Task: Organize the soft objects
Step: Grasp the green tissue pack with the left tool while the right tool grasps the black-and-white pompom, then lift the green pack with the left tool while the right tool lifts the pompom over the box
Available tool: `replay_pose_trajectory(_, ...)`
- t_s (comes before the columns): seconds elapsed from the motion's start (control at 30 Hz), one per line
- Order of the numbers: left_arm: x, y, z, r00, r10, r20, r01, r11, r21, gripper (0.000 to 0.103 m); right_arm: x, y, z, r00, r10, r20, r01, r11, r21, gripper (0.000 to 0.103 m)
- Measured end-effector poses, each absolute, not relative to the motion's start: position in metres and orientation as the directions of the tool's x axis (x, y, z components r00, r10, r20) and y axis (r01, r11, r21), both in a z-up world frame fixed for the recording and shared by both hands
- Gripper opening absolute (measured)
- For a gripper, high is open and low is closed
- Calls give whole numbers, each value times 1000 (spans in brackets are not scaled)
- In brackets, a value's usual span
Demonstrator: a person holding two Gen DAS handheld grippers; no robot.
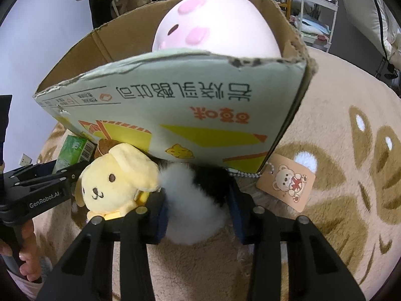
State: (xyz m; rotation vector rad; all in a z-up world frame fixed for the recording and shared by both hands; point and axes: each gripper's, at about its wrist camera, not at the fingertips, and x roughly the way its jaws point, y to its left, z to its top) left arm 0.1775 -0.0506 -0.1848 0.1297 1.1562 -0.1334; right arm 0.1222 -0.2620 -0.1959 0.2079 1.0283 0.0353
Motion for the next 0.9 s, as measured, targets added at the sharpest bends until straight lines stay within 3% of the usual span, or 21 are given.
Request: replay_pose_trajectory(0.9,157,-44,-153,474,-46,-880,145,989,27,54,88,-273,-164,612,147,-777,80,966,246,42)
